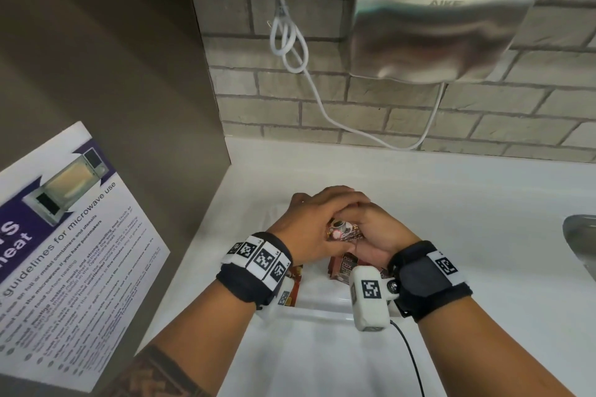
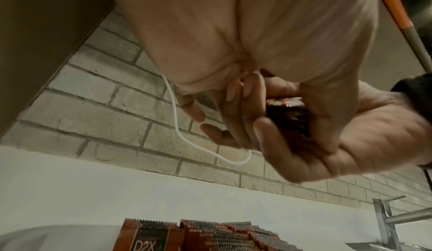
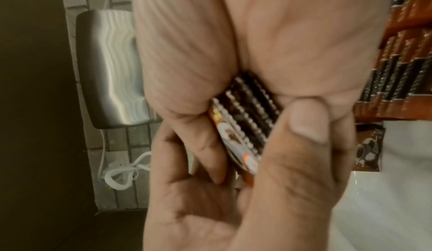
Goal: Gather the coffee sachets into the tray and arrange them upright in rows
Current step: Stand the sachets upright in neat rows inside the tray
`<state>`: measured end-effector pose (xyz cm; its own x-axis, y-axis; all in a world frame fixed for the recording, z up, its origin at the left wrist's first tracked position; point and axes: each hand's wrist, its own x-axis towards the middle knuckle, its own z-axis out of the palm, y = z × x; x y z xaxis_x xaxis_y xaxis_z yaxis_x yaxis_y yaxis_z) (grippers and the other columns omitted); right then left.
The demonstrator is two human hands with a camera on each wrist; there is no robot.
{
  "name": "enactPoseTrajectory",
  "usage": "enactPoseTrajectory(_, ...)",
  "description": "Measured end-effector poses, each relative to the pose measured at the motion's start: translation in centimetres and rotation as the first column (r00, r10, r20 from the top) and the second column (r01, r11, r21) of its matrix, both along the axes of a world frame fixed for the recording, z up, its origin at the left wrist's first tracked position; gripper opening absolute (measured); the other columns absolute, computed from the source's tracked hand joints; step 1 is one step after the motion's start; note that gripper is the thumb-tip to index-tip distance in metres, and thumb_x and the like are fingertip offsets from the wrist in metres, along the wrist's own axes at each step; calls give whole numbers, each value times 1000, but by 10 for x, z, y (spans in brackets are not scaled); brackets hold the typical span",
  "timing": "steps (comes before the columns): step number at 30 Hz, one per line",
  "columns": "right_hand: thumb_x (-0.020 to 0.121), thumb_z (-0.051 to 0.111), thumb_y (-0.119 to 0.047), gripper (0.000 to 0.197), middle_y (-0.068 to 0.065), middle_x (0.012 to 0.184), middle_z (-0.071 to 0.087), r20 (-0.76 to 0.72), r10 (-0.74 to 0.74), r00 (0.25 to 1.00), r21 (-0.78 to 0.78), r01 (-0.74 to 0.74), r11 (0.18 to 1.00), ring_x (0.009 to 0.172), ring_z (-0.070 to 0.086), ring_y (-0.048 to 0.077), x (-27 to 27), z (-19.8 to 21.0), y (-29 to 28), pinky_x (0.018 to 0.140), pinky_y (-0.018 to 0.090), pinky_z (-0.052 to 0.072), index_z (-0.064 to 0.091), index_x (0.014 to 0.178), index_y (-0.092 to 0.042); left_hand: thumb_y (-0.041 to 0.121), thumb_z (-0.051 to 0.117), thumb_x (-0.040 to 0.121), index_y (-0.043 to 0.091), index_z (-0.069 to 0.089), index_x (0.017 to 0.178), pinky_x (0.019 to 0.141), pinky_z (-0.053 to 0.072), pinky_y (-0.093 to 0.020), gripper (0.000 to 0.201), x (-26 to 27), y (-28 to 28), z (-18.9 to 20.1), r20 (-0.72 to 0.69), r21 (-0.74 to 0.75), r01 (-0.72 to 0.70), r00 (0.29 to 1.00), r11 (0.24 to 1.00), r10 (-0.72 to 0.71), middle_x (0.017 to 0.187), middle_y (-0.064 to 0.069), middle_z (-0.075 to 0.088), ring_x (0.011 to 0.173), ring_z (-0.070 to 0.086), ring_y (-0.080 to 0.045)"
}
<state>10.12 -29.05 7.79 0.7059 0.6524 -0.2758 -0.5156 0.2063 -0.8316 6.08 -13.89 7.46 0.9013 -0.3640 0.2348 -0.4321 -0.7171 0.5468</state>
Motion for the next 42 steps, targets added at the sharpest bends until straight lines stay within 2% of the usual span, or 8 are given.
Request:
enactPoseTrajectory(11,94,68,-25,25,12,110,75,314,39,949,-353,79,932,108,70,31,-2,-2,-8,105,54,48,70,113,-9,38,70,74,42,50,131,94,51,-50,60,6,18,-4,26,38,-93,995,995,92,133,11,52,115,58,-15)
enactPoseTrajectory(17,91,67,-37,26,5,110,76,399,43,916,-389,127,913,107,70,27,-6,1,-12,101,48,48,74,111,-21,31,93,67,44,25,155,105,48,-28,111,5,20,7,-144,-247,-152,982,957,119,149,13,39,129,47,-4)
enactPoseTrajectory(20,98,62,-25,25,4,116,74,347,12,938,-299,99,949,114,66,22,-10,8,-15,89,31,47,70,120,-18,42,87,71,44,20,154,95,54,-28,106,4,21,14,-395,-654,-365,912,663,112,154,12,36,135,46,-9)
enactPoseTrajectory(23,100,56,-16,27,9,115,74,339,-8,941,-188,76,979,103,71,16,-18,17,-9,72,15,53,67,124,-9,17,75,87,34,39,149,85,59,-44,74,3,16,14,-547,-821,-467,809,328,-216,141,-4,54,119,61,-25)
enactPoseTrajectory(28,99,60,-23,25,3,113,75,507,-16,862,-274,179,945,105,72,18,-25,14,-2,91,28,53,68,122,-17,9,58,98,21,51,143,87,58,-45,47,-2,10,18,-471,-857,-350,829,378,-300,140,-9,60,121,63,-25)
enactPoseTrajectory(34,91,71,-33,17,-13,103,65,808,-51,586,-383,589,711,92,61,5,-8,25,-13,73,15,43,65,107,-32,8,56,101,15,52,136,87,60,-41,36,-4,19,9,-493,-814,-336,831,474,-259,107,-10,68,97,66,-25)
enactPoseTrajectory(37,88,74,-26,11,-12,92,68,866,114,486,-397,533,747,84,62,3,-1,40,-11,72,7,43,70,97,-31,6,57,100,16,52,128,78,61,-36,30,-7,14,8,-492,-788,-302,833,537,-253,101,-9,66,92,66,-23)
enactPoseTrajectory(42,85,77,-16,7,-6,80,73,816,224,532,-483,417,770,72,63,1,4,55,-9,69,6,45,74,87,-22,4,68,93,17,54,122,74,62,-36,35,-8,11,8,-490,-765,-315,850,563,-191,98,-5,68,89,70,-19)
